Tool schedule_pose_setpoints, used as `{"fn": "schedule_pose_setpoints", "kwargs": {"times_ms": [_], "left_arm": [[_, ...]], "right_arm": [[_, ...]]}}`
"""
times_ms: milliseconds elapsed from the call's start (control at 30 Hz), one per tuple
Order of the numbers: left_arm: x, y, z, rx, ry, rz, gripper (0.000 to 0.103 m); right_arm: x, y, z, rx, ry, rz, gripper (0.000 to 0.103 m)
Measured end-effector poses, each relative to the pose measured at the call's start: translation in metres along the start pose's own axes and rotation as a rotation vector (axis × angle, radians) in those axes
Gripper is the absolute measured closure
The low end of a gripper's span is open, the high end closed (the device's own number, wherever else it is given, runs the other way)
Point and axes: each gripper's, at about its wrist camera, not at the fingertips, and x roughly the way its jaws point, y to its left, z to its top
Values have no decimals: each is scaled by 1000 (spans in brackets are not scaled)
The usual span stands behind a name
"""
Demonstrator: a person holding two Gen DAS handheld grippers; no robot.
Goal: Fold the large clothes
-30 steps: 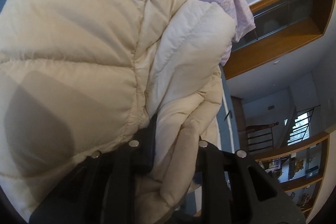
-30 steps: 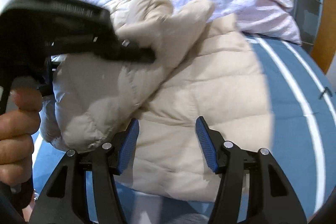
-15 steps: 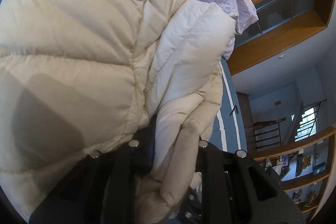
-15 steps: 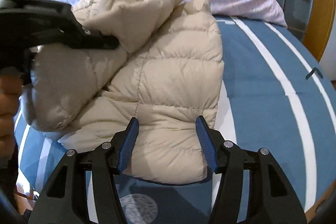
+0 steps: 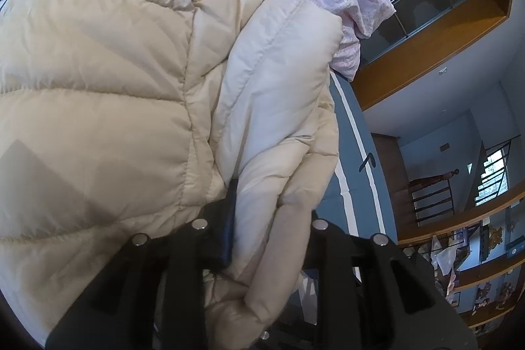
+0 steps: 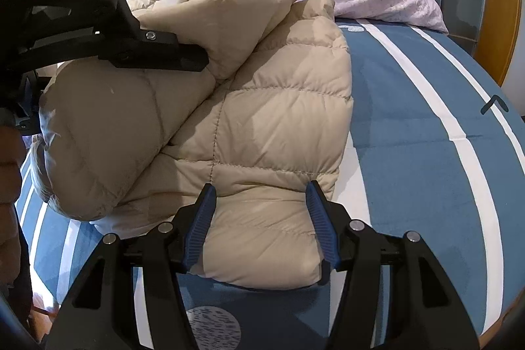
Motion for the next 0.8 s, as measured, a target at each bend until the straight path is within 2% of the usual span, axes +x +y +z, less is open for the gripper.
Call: {"fn": "schedule_pose_setpoints", "kwargs": {"times_ms": [367, 500, 567, 600, 633, 800], "left_arm": [[3, -2, -5, -1, -6, 4, 76], [-1, -6, -7, 15, -7, -3, 66], [-4, -8, -8, 21, -7, -21, 51], [-8, -10, -9, 25, -9, -37, 38], [-12, -13, -10, 32, -14, -43, 32], [-36, -23, -16, 88, -44, -16, 30]], "right_arm": [[0, -2, -1, 18, -5, 5, 45], [0, -2, 0, 24, -5, 7, 45], [1, -3, 0, 26, -3, 7, 44], [1, -3, 1, 28, -2, 7, 44], [1, -3, 1, 30, -1, 7, 44], [1, -4, 1, 45, 6, 7, 44]]}}
